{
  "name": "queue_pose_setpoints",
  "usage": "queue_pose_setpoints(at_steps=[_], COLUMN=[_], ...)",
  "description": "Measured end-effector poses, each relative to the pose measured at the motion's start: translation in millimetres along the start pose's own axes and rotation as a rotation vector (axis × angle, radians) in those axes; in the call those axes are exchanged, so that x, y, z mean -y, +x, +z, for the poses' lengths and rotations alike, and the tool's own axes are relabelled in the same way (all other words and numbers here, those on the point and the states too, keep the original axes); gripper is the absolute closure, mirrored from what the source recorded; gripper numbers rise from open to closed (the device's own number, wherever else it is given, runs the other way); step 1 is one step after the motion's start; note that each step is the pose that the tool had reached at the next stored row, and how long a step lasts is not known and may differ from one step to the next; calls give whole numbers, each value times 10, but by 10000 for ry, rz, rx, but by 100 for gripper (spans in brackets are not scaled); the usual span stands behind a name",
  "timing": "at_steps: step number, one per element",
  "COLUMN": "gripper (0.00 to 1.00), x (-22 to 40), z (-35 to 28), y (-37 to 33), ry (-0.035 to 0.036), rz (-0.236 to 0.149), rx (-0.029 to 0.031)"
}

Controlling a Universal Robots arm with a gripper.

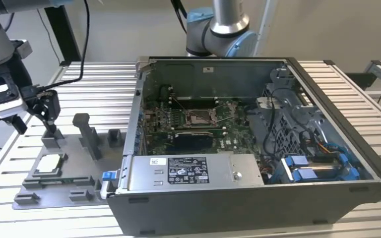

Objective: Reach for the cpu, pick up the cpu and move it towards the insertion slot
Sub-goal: 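Pick up the cpu and move it towards the insertion slot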

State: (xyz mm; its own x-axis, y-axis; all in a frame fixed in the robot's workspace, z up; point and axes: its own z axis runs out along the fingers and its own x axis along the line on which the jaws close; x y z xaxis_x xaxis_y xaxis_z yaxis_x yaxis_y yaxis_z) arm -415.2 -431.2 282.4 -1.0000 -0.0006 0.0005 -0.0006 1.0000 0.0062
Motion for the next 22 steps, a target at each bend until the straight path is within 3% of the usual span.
queue_pose_setpoints(at_steps=[11,22], gripper=[0,0], x=[1,2], z=[170,280], y=[31,32], ry=[113,122], rz=[56,78], rx=[11,12])
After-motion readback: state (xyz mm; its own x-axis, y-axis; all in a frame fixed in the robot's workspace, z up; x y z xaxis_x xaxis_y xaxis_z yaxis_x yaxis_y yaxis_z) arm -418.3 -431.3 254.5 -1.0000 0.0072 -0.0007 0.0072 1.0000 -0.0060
